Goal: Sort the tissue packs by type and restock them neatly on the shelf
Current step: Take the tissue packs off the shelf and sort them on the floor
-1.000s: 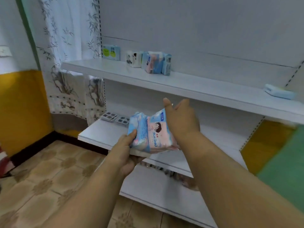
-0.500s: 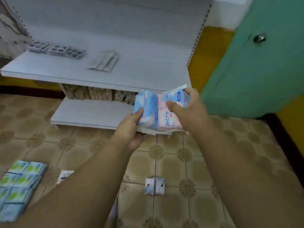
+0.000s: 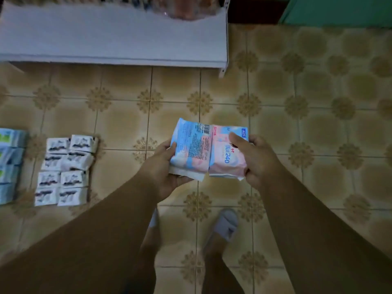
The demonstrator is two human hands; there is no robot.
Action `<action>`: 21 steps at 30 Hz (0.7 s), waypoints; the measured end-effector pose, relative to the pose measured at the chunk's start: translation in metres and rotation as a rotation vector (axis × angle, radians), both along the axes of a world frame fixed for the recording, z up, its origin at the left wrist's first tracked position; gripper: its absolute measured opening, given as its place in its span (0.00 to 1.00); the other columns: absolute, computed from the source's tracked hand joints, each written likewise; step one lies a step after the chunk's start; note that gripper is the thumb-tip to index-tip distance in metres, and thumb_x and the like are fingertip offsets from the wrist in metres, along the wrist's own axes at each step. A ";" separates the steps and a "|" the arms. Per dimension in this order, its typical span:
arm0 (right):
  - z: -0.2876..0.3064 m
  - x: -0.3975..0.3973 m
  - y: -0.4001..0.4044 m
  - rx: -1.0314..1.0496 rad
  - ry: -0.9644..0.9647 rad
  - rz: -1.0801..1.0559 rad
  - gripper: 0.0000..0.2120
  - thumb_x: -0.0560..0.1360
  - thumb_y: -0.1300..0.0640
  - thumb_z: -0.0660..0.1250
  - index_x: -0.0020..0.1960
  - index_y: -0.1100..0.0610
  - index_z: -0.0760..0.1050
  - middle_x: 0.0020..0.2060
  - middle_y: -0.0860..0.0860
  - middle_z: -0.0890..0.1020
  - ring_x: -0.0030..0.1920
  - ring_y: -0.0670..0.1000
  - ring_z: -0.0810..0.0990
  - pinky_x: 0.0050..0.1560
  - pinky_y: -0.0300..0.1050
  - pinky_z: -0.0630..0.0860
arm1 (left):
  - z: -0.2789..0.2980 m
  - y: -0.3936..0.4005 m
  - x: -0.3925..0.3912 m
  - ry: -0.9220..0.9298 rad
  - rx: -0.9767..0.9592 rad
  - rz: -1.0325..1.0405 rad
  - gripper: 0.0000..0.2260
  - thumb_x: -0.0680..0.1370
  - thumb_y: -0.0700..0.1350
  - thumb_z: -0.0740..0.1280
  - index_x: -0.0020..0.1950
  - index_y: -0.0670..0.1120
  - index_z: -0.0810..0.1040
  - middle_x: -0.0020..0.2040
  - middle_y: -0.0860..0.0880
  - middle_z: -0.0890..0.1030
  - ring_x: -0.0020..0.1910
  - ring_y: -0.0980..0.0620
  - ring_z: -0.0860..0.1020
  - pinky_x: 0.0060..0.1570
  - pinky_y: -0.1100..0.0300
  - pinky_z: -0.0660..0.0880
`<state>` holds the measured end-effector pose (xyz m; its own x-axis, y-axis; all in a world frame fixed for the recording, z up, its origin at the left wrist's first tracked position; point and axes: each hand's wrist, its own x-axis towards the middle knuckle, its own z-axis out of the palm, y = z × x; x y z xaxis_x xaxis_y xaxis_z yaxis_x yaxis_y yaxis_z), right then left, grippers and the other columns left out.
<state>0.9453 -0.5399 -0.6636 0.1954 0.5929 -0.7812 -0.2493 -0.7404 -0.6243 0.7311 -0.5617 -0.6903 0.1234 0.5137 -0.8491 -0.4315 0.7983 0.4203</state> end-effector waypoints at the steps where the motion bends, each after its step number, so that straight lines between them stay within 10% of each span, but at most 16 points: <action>1: -0.035 -0.001 -0.006 -0.036 0.014 0.006 0.21 0.73 0.56 0.74 0.62 0.62 0.74 0.49 0.60 0.85 0.46 0.61 0.86 0.44 0.64 0.82 | -0.031 -0.007 0.001 0.042 -0.010 -0.037 0.21 0.80 0.58 0.62 0.70 0.51 0.74 0.60 0.45 0.82 0.57 0.42 0.82 0.50 0.42 0.80; 7: -0.231 -0.007 -0.059 -0.170 -0.071 0.041 0.13 0.75 0.57 0.73 0.56 0.59 0.76 0.48 0.58 0.85 0.45 0.59 0.86 0.47 0.62 0.82 | -0.204 -0.048 0.006 0.412 0.008 -0.374 0.20 0.75 0.64 0.68 0.56 0.51 0.82 0.50 0.51 0.86 0.49 0.50 0.84 0.54 0.51 0.79; 11: -0.334 0.001 -0.089 -0.227 -0.169 0.099 0.18 0.74 0.56 0.74 0.58 0.62 0.74 0.48 0.59 0.85 0.42 0.58 0.86 0.42 0.63 0.83 | -0.305 -0.067 0.016 0.528 -0.008 -0.461 0.11 0.80 0.57 0.65 0.50 0.51 0.81 0.42 0.54 0.83 0.39 0.57 0.81 0.35 0.65 0.75; 21: -0.490 0.002 -0.056 -0.191 -0.202 0.219 0.16 0.76 0.55 0.72 0.60 0.58 0.75 0.47 0.55 0.84 0.44 0.55 0.86 0.46 0.60 0.83 | -0.455 -0.052 0.028 0.720 0.030 -0.524 0.17 0.84 0.54 0.56 0.69 0.49 0.69 0.58 0.50 0.79 0.45 0.56 0.78 0.36 0.64 0.73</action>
<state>0.9477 -0.5963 -1.1540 0.2419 0.4844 -0.8408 0.0427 -0.8710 -0.4895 0.7595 -0.6140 -1.1455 -0.2095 0.5647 -0.7982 0.3624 0.8031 0.4730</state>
